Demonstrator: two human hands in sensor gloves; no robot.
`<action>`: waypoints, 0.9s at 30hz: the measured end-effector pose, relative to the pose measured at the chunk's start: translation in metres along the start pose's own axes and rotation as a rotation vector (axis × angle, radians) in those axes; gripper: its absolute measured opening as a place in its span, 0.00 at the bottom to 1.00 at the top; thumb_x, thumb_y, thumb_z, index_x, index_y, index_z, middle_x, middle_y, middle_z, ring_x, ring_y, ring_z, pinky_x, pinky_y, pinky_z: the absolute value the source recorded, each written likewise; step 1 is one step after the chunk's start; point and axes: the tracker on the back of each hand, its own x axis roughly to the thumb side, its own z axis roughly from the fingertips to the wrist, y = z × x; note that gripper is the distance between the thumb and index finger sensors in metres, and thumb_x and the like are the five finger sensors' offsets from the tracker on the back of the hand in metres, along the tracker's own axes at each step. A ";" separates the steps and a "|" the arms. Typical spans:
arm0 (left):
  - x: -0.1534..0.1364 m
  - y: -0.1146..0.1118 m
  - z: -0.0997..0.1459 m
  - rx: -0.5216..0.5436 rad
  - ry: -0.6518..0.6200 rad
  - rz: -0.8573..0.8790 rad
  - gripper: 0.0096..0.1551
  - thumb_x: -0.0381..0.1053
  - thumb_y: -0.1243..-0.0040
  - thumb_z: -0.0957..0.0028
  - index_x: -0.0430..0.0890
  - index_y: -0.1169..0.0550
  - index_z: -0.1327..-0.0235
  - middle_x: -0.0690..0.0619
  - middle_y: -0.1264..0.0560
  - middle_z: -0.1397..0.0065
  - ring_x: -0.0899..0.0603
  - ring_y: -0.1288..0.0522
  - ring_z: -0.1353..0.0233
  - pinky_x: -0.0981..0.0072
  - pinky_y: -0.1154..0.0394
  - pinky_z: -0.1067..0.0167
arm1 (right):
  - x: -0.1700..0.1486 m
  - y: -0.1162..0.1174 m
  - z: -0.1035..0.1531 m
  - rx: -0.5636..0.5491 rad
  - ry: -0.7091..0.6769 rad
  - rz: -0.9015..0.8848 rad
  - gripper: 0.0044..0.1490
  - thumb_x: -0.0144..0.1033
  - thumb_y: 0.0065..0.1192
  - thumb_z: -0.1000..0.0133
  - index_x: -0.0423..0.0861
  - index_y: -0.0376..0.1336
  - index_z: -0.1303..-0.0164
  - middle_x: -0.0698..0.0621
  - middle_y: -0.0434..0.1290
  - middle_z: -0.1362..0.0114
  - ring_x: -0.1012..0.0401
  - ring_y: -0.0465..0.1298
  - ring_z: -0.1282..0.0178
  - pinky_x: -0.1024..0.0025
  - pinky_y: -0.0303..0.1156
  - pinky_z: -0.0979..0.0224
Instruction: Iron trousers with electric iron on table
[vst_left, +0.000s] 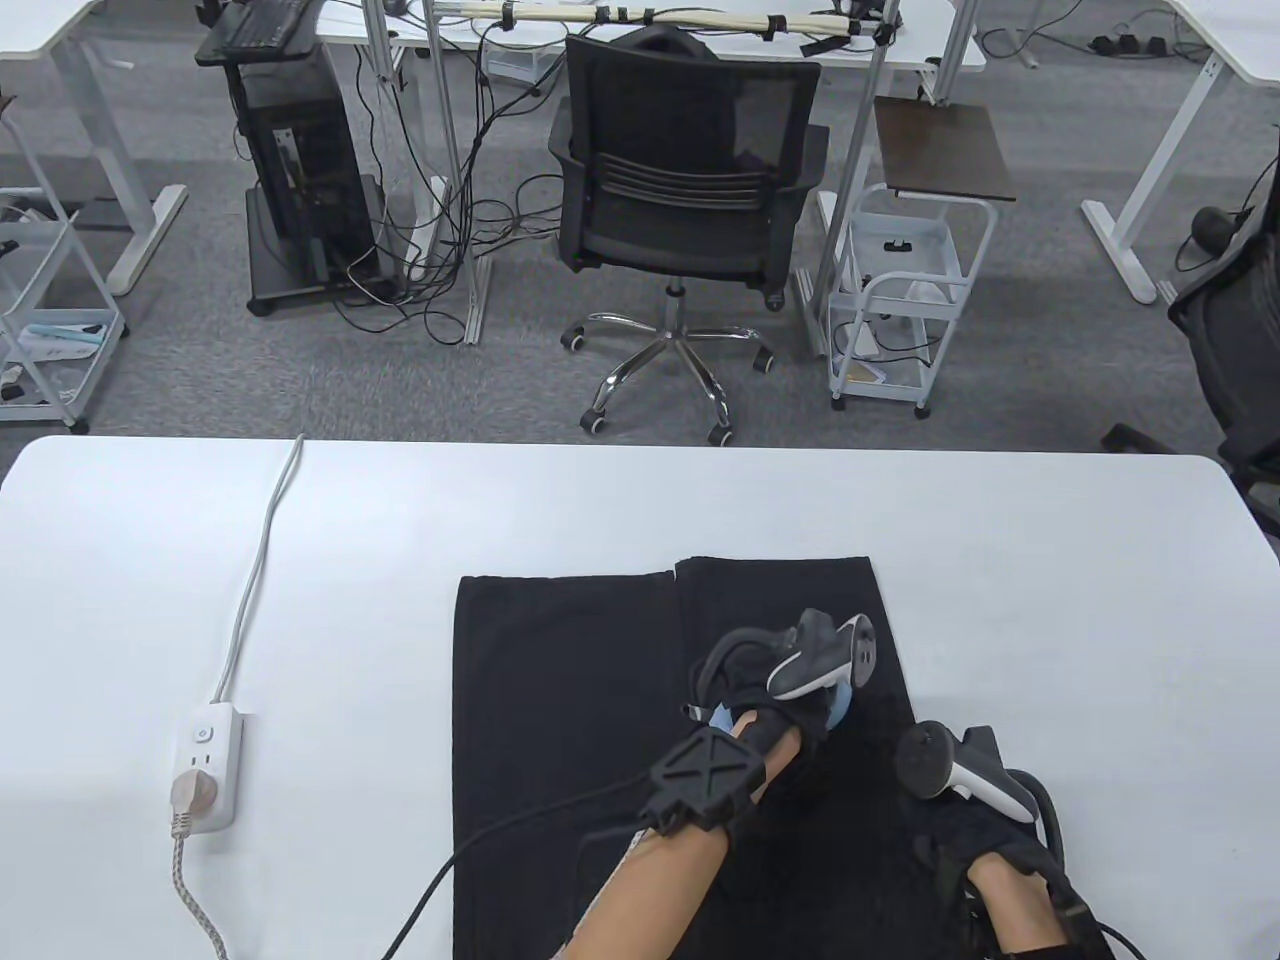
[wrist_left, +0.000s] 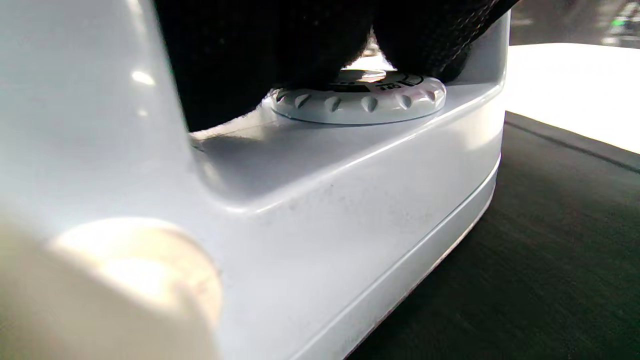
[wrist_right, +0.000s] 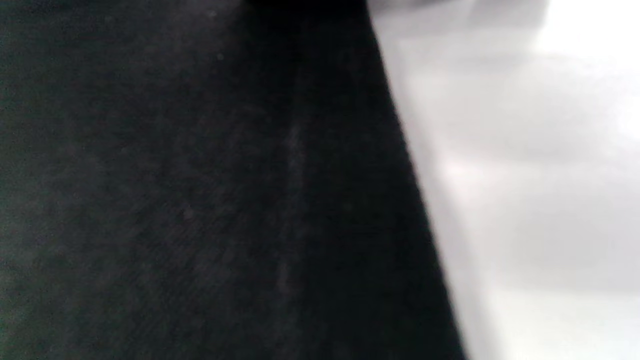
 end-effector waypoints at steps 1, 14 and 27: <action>-0.005 0.002 -0.009 0.000 0.029 0.009 0.25 0.59 0.38 0.42 0.41 0.25 0.45 0.54 0.17 0.64 0.50 0.16 0.62 0.46 0.20 0.45 | 0.000 0.000 0.000 0.003 -0.001 -0.002 0.43 0.38 0.38 0.36 0.42 0.27 0.18 0.34 0.27 0.15 0.30 0.34 0.20 0.24 0.46 0.28; -0.021 0.002 -0.022 -0.003 0.121 0.054 0.24 0.58 0.39 0.41 0.40 0.26 0.45 0.55 0.18 0.64 0.50 0.17 0.63 0.46 0.20 0.45 | 0.000 -0.002 -0.001 0.031 -0.006 -0.022 0.44 0.39 0.38 0.36 0.42 0.26 0.18 0.34 0.25 0.16 0.29 0.32 0.20 0.23 0.44 0.28; 0.028 -0.029 0.098 0.021 -0.127 0.003 0.24 0.57 0.38 0.41 0.39 0.26 0.46 0.53 0.18 0.65 0.49 0.17 0.64 0.45 0.20 0.47 | -0.009 -0.006 -0.002 0.025 -0.024 -0.081 0.42 0.37 0.39 0.36 0.46 0.29 0.18 0.37 0.26 0.15 0.31 0.32 0.20 0.23 0.43 0.28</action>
